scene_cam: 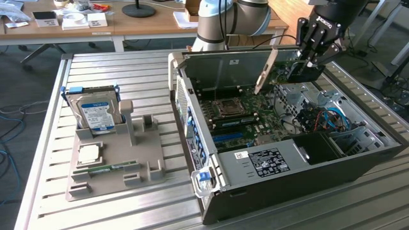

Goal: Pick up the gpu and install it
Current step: 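Insert the gpu into the slot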

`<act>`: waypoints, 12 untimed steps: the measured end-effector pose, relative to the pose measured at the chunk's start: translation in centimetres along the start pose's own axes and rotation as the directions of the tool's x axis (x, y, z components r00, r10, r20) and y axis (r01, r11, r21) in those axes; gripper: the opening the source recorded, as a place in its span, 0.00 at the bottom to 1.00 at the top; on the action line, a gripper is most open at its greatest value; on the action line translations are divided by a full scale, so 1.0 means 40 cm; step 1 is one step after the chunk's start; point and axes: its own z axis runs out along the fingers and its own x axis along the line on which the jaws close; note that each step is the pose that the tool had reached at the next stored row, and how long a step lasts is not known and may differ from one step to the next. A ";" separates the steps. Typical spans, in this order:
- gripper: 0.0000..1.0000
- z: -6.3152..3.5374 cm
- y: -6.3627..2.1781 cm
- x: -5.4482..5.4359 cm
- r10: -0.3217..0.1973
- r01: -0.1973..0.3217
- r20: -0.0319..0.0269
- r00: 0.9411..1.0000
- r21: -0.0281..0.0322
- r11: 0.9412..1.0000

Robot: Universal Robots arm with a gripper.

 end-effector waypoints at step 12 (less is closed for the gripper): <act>0.27 0.007 0.046 0.001 -0.002 0.002 0.001 1.000 0.049 0.999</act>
